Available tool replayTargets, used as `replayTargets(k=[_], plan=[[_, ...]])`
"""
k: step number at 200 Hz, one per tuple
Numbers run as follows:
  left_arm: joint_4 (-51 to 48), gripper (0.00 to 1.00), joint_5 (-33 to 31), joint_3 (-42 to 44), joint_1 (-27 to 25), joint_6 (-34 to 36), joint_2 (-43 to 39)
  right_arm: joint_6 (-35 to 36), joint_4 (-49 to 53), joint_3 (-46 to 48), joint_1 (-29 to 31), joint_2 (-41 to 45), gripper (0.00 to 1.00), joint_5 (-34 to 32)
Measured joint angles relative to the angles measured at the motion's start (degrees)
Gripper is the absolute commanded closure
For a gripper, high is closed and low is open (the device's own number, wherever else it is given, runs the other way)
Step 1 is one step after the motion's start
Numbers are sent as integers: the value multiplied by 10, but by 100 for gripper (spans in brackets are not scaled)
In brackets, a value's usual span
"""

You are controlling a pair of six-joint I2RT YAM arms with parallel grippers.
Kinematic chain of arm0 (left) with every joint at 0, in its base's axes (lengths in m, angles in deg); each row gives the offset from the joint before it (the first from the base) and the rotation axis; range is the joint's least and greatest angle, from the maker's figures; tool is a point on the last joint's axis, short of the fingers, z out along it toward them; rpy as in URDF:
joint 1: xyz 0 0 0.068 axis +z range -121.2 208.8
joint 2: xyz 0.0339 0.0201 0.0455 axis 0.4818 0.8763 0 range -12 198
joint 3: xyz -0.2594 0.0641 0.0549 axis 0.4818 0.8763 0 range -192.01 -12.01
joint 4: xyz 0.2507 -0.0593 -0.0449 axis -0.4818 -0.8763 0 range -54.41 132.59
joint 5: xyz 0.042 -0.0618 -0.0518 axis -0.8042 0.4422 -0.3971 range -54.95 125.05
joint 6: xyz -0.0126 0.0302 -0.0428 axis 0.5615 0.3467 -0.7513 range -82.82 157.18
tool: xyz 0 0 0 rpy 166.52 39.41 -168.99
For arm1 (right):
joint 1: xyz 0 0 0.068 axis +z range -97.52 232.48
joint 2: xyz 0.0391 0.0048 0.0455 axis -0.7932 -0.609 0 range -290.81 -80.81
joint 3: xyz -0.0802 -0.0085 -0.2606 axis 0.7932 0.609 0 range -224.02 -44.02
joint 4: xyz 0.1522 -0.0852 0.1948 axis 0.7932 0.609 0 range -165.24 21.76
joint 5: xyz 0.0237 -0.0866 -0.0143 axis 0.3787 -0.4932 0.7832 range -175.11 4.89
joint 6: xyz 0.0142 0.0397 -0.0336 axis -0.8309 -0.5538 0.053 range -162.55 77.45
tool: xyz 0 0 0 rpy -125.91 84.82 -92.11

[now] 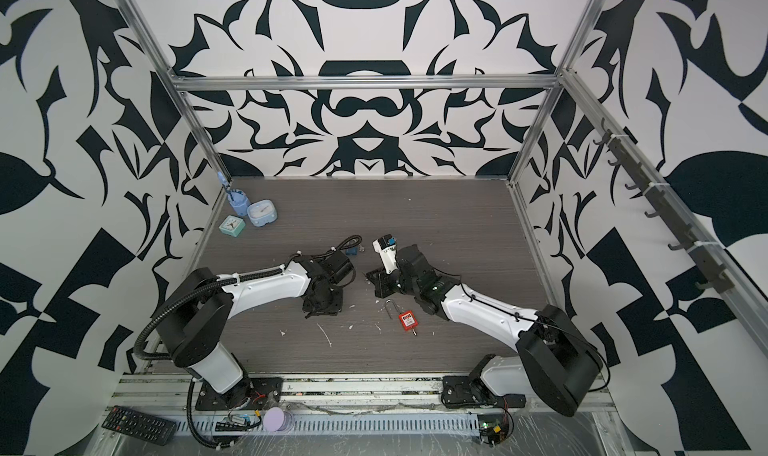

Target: Lock with the key

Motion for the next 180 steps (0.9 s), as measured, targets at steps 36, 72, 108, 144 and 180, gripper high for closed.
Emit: replayTargets(k=[36, 72, 108, 144, 180], plan=[[-5, 28, -10, -3, 0, 2, 0, 0, 0, 0, 0, -1, 100, 0], [-23, 5, -24, -14, 0, 13, -5, -1, 0, 0, 0, -9, 100, 1], [-50, 1, -63, -41, 5, 33, -81, -7, 2, 0, 0, -17, 100, 12], [-36, 1, -98, -40, 70, 61, -241, -16, 7, -15, 0, -54, 100, 31], [23, 1, -102, -13, 153, 74, -341, -27, 21, -54, 18, -123, 100, 62]])
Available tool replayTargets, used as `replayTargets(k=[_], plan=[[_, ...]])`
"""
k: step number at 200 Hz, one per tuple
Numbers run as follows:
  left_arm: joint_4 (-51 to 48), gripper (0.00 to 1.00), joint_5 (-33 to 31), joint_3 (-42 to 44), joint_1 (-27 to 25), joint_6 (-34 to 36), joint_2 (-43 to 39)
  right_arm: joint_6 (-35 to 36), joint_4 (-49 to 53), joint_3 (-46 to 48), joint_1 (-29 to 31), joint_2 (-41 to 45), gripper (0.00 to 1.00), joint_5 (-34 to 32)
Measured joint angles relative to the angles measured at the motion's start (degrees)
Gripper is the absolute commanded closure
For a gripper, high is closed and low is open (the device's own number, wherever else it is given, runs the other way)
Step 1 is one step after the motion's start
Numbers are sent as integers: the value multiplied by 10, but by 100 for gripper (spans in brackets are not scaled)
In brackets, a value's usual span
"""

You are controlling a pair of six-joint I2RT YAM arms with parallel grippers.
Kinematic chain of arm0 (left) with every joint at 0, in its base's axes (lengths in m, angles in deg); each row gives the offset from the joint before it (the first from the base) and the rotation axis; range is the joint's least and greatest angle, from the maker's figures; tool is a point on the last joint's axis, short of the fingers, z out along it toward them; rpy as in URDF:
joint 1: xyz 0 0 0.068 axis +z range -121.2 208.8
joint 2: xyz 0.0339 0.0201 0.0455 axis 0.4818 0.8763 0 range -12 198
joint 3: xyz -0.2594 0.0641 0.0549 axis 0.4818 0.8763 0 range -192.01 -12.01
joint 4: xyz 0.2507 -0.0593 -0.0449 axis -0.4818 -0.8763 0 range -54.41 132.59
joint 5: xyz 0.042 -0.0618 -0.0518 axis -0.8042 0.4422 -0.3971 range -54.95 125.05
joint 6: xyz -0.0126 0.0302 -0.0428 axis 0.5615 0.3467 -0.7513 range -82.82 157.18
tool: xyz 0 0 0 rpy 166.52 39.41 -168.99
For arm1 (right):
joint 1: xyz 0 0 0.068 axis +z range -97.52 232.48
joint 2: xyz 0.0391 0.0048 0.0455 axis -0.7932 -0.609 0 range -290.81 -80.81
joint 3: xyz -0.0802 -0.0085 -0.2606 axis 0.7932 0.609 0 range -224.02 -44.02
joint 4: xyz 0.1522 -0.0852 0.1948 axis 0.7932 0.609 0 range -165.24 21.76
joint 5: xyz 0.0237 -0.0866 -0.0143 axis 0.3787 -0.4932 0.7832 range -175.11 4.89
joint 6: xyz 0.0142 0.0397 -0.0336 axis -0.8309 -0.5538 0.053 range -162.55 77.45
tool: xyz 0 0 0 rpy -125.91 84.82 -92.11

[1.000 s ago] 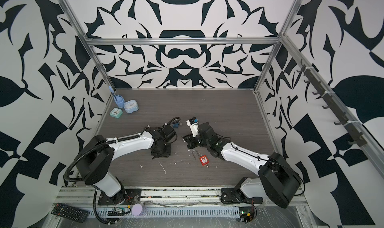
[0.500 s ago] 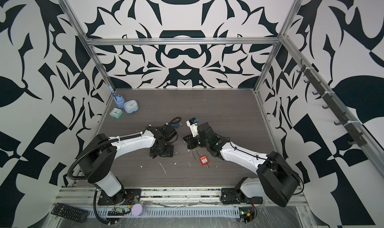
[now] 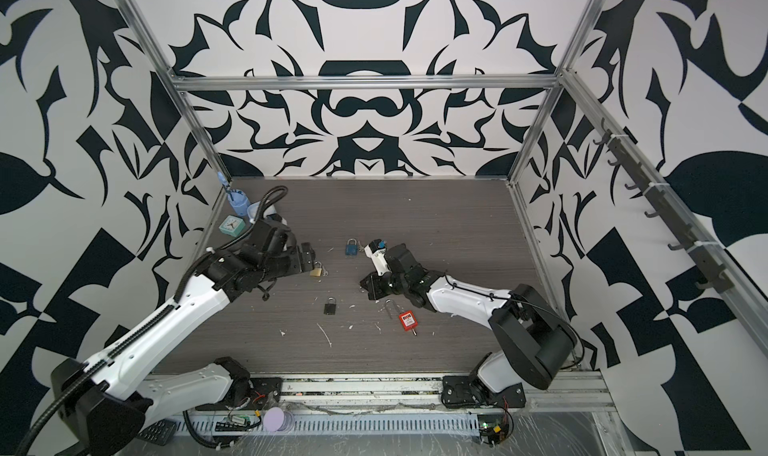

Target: Lock with the key

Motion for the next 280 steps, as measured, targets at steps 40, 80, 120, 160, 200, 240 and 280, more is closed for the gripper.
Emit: replayTargets(k=[40, 80, 120, 160, 200, 240, 280], plan=[[24, 1, 9, 27, 13, 0, 2, -18, 33, -50, 19, -72, 100, 37], [39, 1, 23, 43, 13, 0, 5, -42, 57, -77, 29, -126, 100, 59], [47, 1, 29, 45, 14, 0, 5, -52, 69, -93, 36, -153, 100, 65], [51, 1, 30, 45, 14, 2, 5, -57, 76, -112, 43, -172, 99, 70], [54, 1, 30, 48, 14, 2, 4, -57, 80, -124, 45, -182, 94, 75], [54, 1, 30, 48, 15, 2, 4, -57, 80, -127, 46, -187, 92, 78], [54, 1, 30, 48, 16, 4, 4, -57, 84, -136, 47, -199, 89, 83]])
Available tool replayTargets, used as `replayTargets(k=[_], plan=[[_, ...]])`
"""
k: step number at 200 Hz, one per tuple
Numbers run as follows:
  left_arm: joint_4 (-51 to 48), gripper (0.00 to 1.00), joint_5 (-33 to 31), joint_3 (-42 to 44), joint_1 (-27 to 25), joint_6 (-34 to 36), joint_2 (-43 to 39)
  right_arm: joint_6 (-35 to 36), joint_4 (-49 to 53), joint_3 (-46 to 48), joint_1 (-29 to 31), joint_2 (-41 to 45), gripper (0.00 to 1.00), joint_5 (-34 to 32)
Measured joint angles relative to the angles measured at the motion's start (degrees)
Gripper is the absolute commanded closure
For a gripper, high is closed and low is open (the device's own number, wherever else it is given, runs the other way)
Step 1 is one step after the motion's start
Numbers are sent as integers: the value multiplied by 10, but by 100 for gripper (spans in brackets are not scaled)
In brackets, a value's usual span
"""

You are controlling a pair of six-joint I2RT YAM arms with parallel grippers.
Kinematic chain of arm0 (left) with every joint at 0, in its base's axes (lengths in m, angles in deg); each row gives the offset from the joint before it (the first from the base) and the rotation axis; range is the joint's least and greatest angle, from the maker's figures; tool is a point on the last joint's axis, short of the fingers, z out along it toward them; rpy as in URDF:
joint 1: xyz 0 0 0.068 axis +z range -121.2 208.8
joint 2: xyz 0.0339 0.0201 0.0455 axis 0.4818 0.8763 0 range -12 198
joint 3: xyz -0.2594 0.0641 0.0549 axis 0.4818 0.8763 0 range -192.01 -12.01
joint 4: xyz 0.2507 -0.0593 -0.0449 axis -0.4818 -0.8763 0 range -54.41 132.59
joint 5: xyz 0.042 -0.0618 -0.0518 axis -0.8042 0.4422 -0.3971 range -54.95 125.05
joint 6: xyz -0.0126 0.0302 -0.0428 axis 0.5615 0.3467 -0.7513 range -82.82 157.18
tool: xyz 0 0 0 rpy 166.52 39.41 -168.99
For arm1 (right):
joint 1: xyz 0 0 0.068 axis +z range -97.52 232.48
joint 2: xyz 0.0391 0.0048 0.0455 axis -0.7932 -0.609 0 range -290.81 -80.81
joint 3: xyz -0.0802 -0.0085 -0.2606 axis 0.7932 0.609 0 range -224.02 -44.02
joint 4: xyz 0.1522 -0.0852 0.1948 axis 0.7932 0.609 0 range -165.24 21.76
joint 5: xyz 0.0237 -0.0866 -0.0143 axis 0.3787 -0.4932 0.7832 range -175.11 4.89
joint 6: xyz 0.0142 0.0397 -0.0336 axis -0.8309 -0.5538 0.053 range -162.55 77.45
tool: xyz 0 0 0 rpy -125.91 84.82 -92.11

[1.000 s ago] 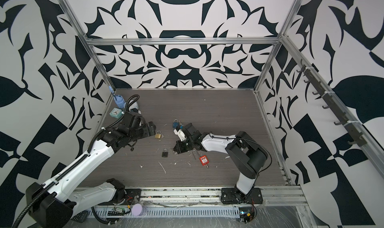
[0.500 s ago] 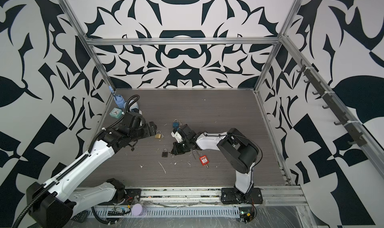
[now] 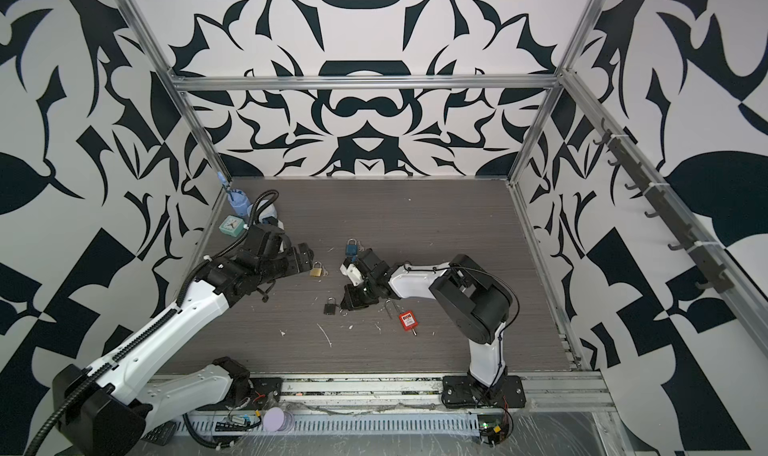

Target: Lock with the key

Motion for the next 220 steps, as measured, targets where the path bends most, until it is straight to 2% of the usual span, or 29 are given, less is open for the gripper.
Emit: replayTargets(k=[63, 126, 175, 220], plan=[[0, 1, -3, 0, 4, 7, -6, 0, 3, -12, 2, -12, 82, 6], [-1, 1, -8, 0, 5, 7, -7, 19, 26, -20, 3, 6, 65, -17], [-24, 1, -33, -11, 5, -16, -4, 73, 80, -27, -11, 137, 57, -101], [-45, 1, -7, -42, 4, -62, 33, 90, 93, 9, -85, 290, 51, -175]])
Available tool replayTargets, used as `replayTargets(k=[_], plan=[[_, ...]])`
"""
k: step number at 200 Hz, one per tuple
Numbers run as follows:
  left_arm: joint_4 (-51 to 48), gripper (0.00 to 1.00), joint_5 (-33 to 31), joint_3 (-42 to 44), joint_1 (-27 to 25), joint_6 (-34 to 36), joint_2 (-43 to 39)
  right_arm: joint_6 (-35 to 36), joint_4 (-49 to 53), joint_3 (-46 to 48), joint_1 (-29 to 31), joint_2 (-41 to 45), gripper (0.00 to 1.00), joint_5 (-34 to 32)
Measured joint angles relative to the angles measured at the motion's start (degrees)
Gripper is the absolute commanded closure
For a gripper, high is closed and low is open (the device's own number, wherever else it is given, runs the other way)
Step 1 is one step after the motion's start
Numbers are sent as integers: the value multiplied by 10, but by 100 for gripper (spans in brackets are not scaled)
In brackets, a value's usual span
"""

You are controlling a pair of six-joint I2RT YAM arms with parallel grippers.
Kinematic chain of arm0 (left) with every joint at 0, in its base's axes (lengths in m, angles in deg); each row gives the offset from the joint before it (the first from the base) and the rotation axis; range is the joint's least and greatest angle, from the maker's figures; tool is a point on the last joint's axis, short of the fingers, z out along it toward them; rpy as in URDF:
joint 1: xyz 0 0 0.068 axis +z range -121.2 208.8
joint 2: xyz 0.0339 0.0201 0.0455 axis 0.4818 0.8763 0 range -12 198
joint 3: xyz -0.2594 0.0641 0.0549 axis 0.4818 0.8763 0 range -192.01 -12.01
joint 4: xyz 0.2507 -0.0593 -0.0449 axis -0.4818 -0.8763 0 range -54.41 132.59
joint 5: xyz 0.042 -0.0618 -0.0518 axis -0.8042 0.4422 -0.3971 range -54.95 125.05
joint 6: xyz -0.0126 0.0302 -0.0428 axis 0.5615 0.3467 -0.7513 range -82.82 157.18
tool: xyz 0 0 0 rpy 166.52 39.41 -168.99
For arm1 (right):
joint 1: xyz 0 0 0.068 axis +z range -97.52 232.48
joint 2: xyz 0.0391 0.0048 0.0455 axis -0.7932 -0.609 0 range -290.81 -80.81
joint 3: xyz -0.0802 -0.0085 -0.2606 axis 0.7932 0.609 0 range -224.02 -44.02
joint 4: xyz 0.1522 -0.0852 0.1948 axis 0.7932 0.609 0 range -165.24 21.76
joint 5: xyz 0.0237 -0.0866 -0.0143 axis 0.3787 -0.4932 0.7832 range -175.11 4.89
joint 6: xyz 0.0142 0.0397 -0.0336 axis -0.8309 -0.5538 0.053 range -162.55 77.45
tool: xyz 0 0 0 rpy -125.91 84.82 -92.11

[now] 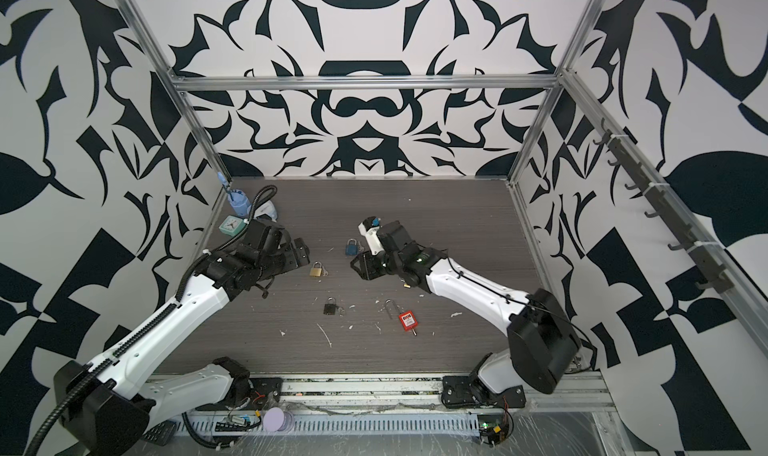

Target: Lock with the key

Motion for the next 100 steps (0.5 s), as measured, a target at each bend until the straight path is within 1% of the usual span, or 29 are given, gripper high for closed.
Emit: replayTargets(k=[14, 26, 62, 81, 100], plan=[[-1, 1, 14, -3, -7, -5, 16, -2, 16, 21, -25, 37, 49, -16], [-3, 1, 20, -7, -23, -7, 30, -4, 38, 36, -39, 61, 49, -28], [-7, 1, 43, -31, -81, -6, 85, -5, 129, 75, -45, 106, 48, -36], [-5, 1, 62, -38, -111, 11, 113, -13, 175, 101, -45, 128, 47, -36], [-7, 1, 71, -38, -159, 43, 132, -24, 216, 125, -44, 147, 47, -39]])
